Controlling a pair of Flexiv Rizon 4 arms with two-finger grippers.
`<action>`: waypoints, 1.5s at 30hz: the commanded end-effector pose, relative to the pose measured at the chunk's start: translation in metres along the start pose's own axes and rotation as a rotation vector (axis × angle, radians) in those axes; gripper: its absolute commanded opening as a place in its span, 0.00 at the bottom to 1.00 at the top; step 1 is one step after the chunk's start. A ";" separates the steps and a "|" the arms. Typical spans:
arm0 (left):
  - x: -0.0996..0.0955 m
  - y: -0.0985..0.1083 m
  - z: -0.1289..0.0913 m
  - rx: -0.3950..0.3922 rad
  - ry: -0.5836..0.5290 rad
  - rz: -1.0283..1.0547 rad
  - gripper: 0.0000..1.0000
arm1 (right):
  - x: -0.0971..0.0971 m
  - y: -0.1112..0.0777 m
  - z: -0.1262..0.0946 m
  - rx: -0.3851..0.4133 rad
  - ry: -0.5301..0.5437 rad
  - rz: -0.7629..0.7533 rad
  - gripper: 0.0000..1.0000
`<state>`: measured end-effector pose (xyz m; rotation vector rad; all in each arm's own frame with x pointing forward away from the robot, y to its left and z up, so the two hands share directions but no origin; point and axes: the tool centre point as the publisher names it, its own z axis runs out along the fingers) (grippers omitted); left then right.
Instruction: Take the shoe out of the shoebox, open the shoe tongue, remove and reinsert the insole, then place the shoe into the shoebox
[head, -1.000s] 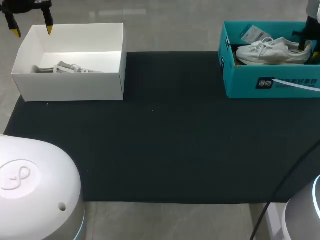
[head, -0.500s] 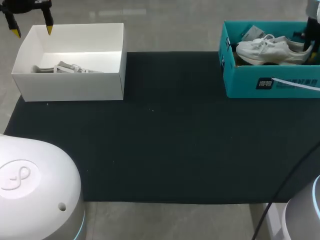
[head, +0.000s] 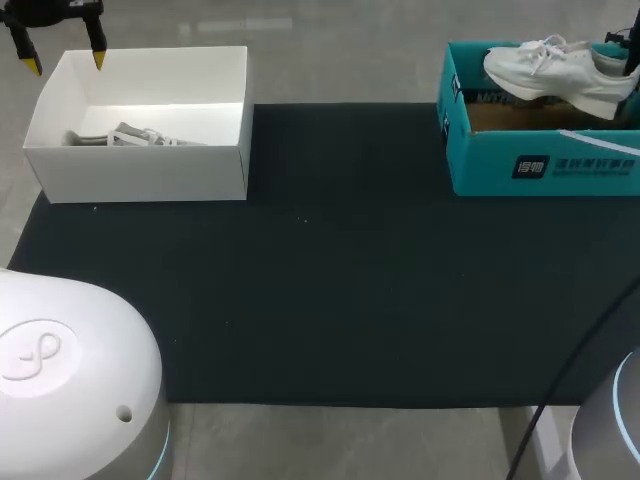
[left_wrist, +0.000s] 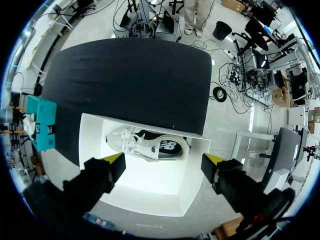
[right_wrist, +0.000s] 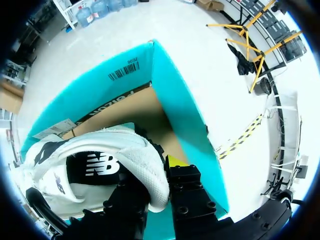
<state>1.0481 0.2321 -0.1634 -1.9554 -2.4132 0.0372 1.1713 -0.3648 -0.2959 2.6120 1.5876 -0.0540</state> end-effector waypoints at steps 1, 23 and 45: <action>0.000 0.000 0.000 0.000 0.001 0.001 1.00 | -0.005 -0.010 -0.059 -0.030 -0.009 -0.009 0.00; 0.000 0.000 0.000 0.000 0.001 0.001 1.00 | 0.005 -0.046 -0.149 -0.152 0.014 -0.064 0.00; 0.000 0.000 0.000 0.000 0.001 0.001 1.00 | 0.005 -0.046 -0.149 -0.152 0.014 -0.064 0.00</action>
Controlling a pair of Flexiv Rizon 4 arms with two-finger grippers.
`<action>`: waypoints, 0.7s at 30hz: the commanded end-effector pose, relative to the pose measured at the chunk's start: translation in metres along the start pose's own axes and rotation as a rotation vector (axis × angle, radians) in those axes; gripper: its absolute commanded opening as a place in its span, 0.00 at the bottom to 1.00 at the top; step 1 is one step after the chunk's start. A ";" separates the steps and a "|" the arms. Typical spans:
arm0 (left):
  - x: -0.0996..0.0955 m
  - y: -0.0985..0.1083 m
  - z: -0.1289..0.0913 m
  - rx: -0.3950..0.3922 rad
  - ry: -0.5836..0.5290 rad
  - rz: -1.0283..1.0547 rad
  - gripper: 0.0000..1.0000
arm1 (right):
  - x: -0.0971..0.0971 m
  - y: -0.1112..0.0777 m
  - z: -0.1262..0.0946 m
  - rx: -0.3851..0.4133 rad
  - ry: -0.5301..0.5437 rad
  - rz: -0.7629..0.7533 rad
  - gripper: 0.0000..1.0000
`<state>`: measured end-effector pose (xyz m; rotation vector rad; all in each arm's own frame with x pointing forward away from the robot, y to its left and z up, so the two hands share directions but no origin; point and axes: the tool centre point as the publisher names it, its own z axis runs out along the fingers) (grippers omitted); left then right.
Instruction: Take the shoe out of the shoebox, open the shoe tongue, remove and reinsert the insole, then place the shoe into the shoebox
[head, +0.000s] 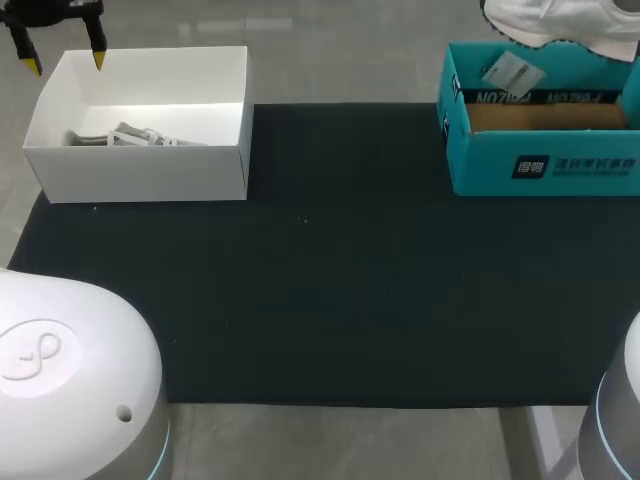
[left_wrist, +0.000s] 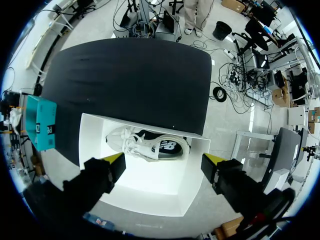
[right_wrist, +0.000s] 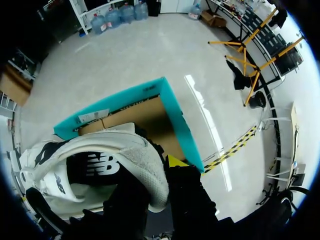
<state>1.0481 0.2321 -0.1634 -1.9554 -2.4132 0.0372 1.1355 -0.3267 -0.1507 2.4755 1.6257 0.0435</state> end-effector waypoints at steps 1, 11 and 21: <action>0.000 0.000 0.000 0.000 0.001 0.001 1.00 | -0.001 -0.005 -0.001 -0.035 0.006 0.002 0.00; 0.000 0.000 0.000 0.000 0.001 0.001 1.00 | -0.001 -0.005 -0.001 -0.035 0.006 0.002 0.00; 0.000 0.000 0.000 0.000 0.001 0.001 1.00 | 0.024 -0.043 -0.006 0.025 -0.029 0.005 0.00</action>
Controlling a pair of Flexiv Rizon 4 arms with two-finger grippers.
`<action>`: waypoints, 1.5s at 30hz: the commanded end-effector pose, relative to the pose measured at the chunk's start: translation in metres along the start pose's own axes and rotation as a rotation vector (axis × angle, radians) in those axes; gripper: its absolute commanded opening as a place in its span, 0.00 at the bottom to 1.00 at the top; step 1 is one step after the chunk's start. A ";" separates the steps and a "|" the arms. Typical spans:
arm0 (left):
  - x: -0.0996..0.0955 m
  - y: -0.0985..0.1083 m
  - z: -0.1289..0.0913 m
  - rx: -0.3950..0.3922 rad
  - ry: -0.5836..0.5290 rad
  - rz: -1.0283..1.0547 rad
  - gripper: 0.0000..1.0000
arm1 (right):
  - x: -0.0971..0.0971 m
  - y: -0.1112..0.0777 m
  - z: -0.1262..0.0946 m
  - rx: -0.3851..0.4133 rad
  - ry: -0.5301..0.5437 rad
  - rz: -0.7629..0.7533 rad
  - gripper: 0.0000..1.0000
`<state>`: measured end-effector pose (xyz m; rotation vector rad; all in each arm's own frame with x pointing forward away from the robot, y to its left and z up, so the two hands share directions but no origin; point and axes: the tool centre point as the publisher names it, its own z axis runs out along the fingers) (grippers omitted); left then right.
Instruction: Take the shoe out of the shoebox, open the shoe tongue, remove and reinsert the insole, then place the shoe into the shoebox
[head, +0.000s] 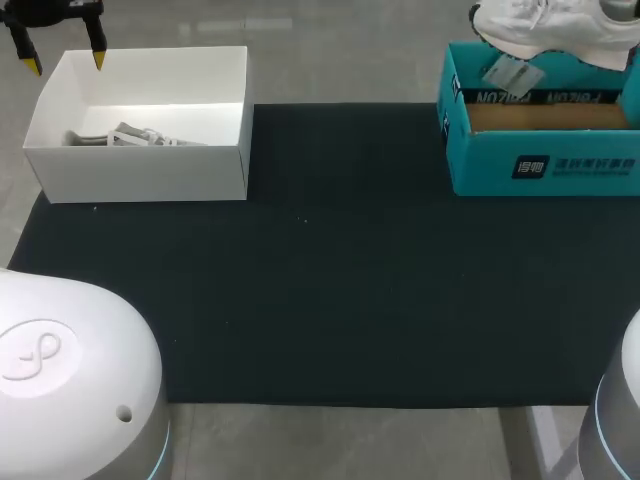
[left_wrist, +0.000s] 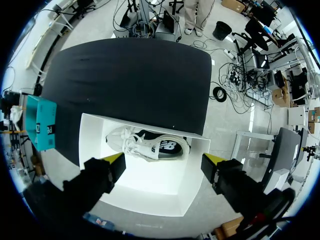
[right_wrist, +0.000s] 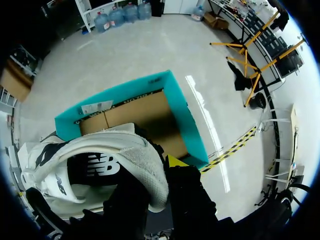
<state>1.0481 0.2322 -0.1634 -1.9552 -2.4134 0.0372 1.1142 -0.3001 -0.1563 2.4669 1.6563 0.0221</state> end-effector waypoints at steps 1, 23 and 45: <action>0.000 0.000 0.000 0.000 0.001 0.001 1.00 | 0.009 -0.017 -0.006 0.021 -0.027 0.036 0.00; 0.000 0.000 0.000 0.000 0.001 0.001 1.00 | 0.058 -0.164 -0.036 -0.011 -0.062 0.013 0.00; 0.000 0.000 0.000 0.000 0.001 0.001 1.00 | 0.121 -0.305 -0.028 0.073 -0.100 -0.042 0.00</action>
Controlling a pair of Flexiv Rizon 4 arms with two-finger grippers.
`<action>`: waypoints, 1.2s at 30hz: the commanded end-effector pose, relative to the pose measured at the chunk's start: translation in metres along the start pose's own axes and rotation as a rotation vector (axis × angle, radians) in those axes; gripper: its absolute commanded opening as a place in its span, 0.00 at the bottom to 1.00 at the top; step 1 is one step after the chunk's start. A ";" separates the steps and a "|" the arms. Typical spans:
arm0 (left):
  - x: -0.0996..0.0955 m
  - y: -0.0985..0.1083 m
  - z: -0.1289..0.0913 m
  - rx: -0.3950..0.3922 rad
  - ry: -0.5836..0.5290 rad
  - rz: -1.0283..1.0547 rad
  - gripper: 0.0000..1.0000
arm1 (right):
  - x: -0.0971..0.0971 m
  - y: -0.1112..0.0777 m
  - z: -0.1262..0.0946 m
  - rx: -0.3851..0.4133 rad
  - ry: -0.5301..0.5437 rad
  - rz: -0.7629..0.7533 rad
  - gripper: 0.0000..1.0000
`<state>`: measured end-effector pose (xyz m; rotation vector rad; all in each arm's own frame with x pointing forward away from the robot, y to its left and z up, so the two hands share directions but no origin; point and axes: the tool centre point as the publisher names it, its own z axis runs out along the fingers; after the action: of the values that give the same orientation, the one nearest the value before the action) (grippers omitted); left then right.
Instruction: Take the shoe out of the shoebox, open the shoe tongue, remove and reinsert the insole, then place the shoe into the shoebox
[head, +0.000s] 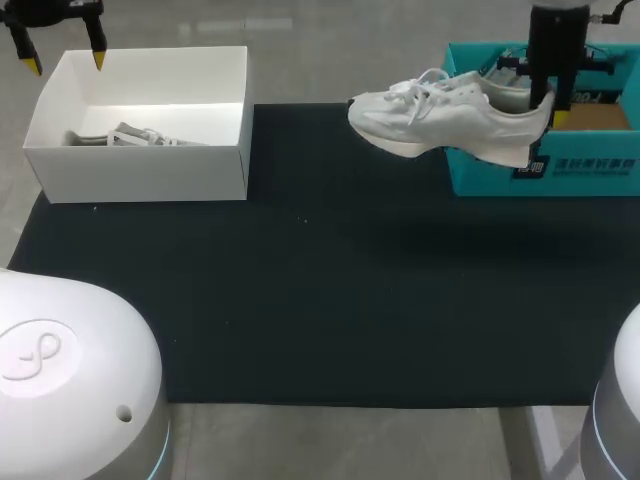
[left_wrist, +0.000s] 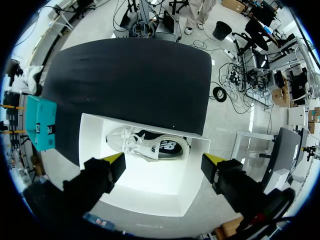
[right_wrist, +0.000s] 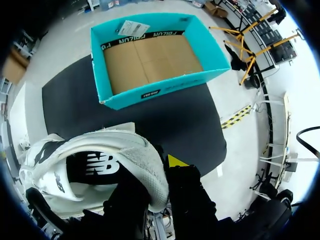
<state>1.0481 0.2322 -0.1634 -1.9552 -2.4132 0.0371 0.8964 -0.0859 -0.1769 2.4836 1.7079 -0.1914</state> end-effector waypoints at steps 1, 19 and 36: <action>0.000 0.000 0.000 0.000 0.001 0.001 1.00 | 0.009 -0.029 0.006 -0.041 -0.009 -0.016 0.00; 0.000 0.000 0.000 0.000 0.001 0.001 1.00 | 0.050 -0.141 0.018 -0.093 -0.069 -0.061 0.00; 0.000 0.000 0.000 0.000 0.001 0.001 1.00 | 0.069 -0.170 0.092 -0.038 -0.041 -0.021 0.00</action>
<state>1.0481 0.2322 -0.1634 -1.9551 -2.4133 0.0370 0.7559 0.0176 -0.2671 2.4058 1.6987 -0.2140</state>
